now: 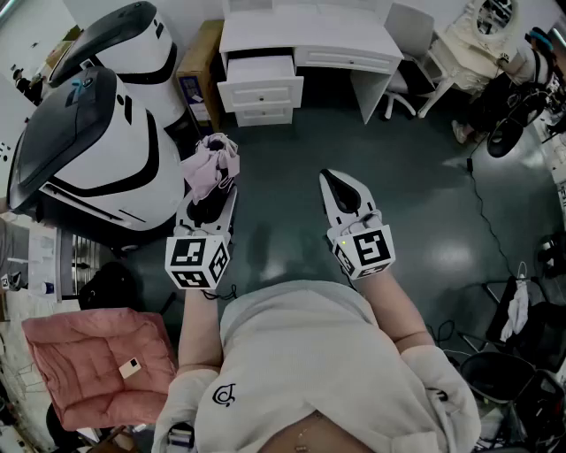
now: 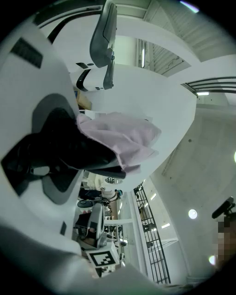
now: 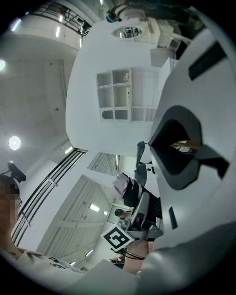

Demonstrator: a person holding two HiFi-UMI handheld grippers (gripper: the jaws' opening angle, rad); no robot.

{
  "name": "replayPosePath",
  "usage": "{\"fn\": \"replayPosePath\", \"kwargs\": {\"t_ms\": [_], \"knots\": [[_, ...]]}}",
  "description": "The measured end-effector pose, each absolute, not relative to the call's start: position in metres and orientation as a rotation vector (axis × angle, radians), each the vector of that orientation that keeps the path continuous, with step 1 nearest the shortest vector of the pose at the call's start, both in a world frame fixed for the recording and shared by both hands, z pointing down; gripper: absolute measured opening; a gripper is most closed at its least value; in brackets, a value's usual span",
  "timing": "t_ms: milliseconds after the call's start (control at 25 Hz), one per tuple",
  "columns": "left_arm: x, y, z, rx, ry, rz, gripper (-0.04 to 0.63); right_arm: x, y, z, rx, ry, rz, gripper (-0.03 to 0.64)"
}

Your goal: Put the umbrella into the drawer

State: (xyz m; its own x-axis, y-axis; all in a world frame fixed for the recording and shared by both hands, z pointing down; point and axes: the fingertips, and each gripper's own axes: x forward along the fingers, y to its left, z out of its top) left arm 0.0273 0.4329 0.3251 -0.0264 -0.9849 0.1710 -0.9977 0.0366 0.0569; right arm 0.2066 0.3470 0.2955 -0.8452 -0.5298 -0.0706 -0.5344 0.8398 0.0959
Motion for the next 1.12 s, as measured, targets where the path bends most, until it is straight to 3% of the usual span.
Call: {"fn": "replayPosePath", "kwargs": {"t_ms": [680, 1120], "knots": [[0.017, 0.43, 0.336, 2.08, -2.123, 0.121, 0.216, 0.19, 0.344, 0.309, -0.859, 2.999, 0.135, 0.006], [-0.006, 0.347, 0.35, 1.988, -2.185, 0.156, 0.216, 0.153, 0.232, 0.328, -0.723, 3.016, 0.024, 0.006]]}}
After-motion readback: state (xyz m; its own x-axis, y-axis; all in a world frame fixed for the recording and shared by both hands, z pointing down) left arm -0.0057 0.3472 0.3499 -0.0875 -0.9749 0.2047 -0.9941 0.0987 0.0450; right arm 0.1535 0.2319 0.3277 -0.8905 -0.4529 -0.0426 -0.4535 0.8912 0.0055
